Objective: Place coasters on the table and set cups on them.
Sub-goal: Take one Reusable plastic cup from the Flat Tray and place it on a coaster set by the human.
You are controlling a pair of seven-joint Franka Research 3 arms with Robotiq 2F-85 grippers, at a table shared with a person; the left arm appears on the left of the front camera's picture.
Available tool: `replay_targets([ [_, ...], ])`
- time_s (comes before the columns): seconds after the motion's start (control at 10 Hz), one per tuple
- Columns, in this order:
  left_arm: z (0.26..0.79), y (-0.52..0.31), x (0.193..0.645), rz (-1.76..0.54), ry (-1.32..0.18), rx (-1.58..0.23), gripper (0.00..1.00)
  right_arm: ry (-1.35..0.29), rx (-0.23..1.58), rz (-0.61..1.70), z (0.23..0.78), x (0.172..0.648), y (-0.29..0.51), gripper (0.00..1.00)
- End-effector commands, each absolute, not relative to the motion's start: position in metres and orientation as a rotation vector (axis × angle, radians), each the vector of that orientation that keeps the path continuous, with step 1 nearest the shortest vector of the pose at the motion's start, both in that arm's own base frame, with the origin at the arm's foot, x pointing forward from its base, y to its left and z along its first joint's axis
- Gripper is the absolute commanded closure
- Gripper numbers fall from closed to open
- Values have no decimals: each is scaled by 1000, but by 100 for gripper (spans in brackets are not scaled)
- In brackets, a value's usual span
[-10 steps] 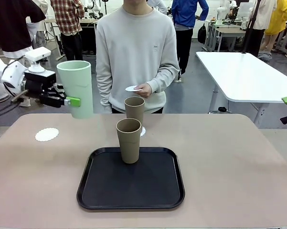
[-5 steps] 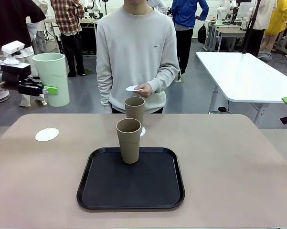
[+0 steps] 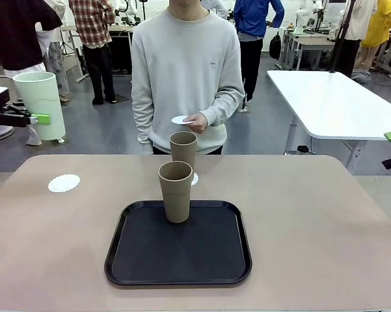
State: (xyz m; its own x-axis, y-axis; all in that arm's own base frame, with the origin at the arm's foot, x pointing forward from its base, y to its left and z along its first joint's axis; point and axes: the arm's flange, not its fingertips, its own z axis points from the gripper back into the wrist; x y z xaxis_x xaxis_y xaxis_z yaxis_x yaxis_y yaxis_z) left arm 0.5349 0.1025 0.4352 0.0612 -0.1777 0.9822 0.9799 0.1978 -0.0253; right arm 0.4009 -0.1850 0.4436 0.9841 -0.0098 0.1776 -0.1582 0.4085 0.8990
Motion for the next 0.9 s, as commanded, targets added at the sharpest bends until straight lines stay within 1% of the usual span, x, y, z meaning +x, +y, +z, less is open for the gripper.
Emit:
replay_targets([
  [0.0, 437, 122, 551, -1108, -1193, -953, 16, -175, 1149, 98, 443, 402, -184, 0],
  [0.3, 422, 142, 565, -1123, -1174, -981, 16, -175, 1149, 98, 443, 402, -184, 0],
  [0.5, 408, 150, 575, -1085, -1188, -983, 16, -175, 1149, 98, 443, 402, -184, 0],
  [0.8, 401, 150, 579, -1105, -1178, -978, 16, -175, 1149, 98, 443, 402, -184, 0],
])
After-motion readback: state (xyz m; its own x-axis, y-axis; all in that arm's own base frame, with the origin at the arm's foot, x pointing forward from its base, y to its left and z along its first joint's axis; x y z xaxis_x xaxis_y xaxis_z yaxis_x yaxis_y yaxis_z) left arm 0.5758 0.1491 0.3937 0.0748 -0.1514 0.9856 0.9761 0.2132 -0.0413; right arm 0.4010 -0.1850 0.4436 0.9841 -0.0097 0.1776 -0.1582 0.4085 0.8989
